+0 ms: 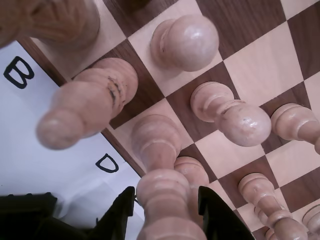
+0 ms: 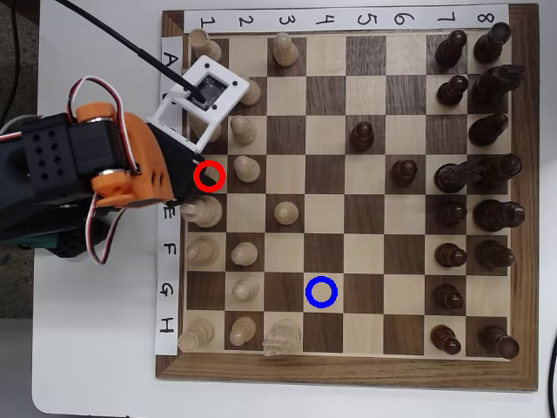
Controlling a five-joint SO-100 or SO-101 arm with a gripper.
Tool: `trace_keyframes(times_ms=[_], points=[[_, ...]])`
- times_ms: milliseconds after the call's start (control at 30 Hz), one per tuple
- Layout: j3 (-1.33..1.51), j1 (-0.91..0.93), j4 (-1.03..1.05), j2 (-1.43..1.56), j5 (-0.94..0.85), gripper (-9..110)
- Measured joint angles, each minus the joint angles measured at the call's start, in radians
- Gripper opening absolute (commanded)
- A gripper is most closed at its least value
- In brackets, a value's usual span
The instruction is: Move the piece to destination
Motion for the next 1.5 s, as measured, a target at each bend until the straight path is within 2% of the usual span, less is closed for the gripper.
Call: trace_keyframes(times_ms=[1500], points=[[0.025, -0.026, -0.049, 0.038, -0.009, 12]])
